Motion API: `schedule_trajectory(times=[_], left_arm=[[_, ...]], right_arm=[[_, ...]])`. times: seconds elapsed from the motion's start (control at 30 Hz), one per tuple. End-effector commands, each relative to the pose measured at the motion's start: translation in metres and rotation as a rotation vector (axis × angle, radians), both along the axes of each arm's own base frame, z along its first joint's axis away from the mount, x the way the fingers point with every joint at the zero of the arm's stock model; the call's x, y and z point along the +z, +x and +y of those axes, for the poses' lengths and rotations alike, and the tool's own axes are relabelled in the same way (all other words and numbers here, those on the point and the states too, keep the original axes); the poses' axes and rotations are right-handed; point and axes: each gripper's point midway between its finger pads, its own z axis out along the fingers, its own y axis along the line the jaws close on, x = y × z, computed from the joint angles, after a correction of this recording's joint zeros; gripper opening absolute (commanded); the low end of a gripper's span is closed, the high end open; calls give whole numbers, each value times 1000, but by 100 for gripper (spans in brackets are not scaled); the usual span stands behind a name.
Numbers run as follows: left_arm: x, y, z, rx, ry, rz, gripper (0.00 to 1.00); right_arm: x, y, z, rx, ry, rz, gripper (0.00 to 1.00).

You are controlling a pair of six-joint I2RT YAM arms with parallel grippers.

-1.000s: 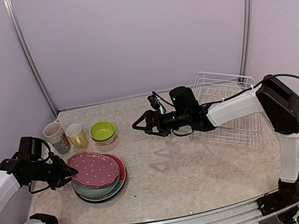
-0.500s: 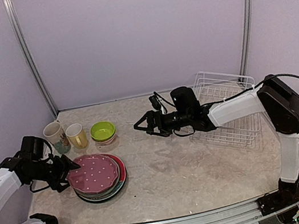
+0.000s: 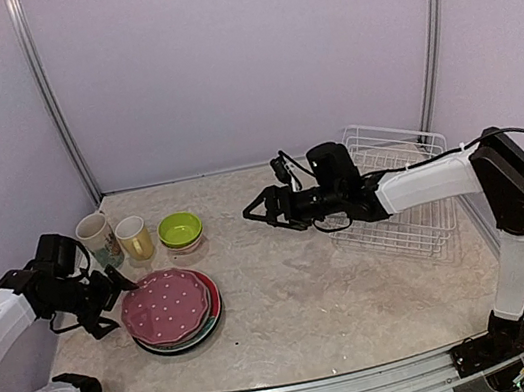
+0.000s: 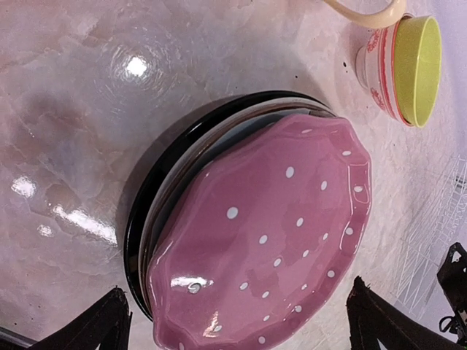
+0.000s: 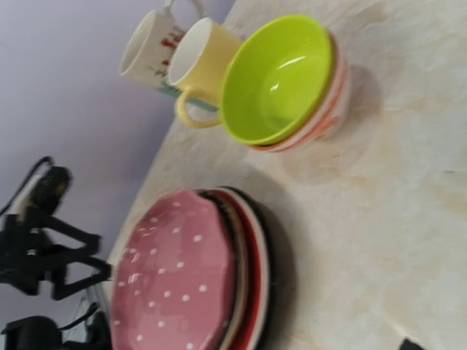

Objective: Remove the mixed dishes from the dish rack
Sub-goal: Place the plate on the plate, then reset both arms

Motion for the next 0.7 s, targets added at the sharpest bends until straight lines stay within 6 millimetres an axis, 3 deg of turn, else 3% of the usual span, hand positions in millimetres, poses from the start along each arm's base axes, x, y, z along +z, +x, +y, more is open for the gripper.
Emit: schedule_trajectory(times=[0.0,0.1,0.23,0.47,0.67], left_arm=[[30,7,12,35,54,-89,99],[60,13,19,21,101,-180,99],[116,24,26,-14,175,-352,99],[223,43,27,-102,290,-676,99],[299,49,14,-166,299,-918,99]], right_arm=[[12,10,-35,-93,-87,-59,95],[27,16,-64,-167,-148,-105,96],[46,23,-109,-286,-282,-185,97],[116,18,-181,-492,-452,-387,100],[189,-7,-218,-567,-444,-594,100]])
